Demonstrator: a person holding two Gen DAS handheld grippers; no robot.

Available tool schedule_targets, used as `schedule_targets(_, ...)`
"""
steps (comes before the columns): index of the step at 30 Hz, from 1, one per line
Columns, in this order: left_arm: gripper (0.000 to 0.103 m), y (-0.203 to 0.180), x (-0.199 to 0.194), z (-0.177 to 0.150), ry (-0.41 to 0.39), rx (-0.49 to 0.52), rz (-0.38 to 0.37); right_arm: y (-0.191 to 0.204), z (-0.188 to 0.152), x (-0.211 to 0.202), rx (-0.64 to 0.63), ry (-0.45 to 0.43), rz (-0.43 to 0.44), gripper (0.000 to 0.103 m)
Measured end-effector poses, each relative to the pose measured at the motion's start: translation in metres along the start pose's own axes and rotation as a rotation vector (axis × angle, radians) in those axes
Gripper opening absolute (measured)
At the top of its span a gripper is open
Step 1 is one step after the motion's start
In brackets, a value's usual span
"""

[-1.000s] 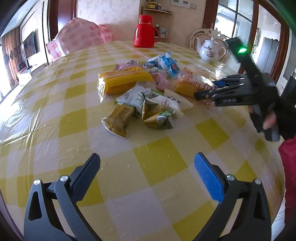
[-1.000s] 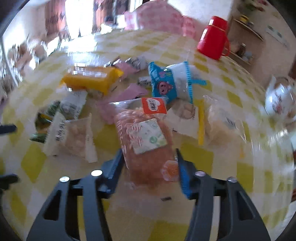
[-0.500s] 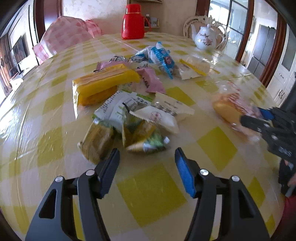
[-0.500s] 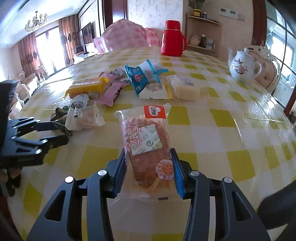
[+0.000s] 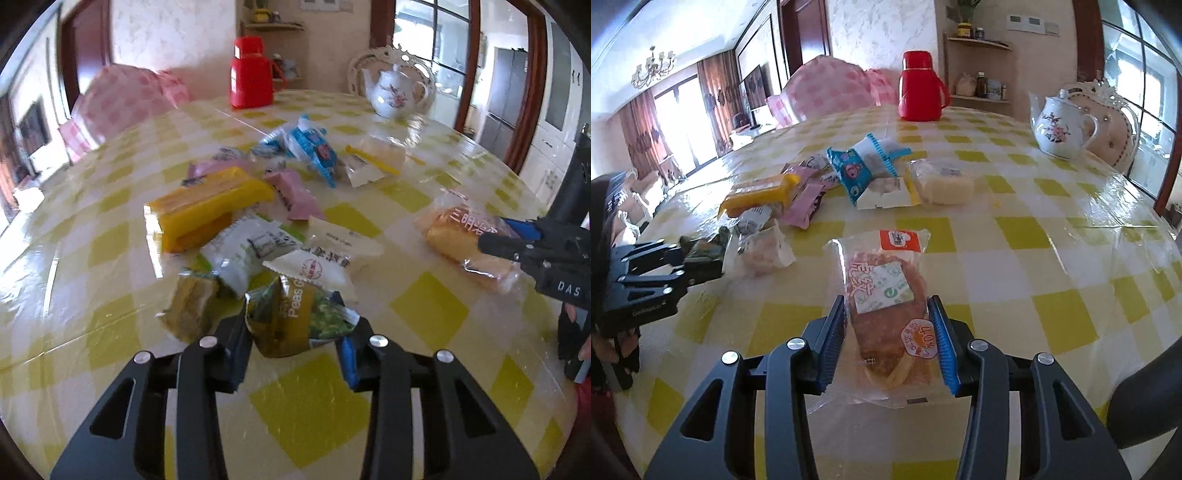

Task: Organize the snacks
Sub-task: 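Grasp the bread bun bag with the right tool while the left tool grasps the green pea-snack bag, then lift both held snacks and carry them away from the table toward the white box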

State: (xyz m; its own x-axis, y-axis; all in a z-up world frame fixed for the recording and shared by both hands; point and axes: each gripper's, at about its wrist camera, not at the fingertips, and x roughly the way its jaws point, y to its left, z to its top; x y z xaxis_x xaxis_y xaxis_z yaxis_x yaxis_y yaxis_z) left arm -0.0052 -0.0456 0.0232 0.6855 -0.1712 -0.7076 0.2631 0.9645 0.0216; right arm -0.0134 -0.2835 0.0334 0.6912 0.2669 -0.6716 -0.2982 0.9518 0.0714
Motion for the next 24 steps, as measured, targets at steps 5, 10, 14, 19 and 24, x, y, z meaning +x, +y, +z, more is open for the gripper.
schedule_targets(5,0.039,-0.010,-0.022,-0.003,-0.083,-0.011,0.107,-0.007,-0.005,-0.012,0.055,-0.051,0.000,0.041)
schedule_targets(10,0.039,-0.025,-0.046,0.005,-0.173,-0.003,0.150,-0.010,-0.012,-0.029,0.120,-0.111,0.015,0.035)
schedule_targets(14,0.039,-0.037,-0.063,0.011,-0.228,-0.002,0.142,-0.014,-0.021,-0.045,0.176,-0.163,0.022,0.012)
schedule_targets(19,0.039,-0.045,-0.067,0.008,-0.208,0.005,0.111,-0.003,-0.025,-0.044,0.066,-0.047,0.004,0.031)
schedule_targets(24,0.040,-0.040,-0.058,-0.009,-0.160,-0.023,0.074,0.011,-0.030,-0.045,-0.061,0.031,-0.051,0.099)
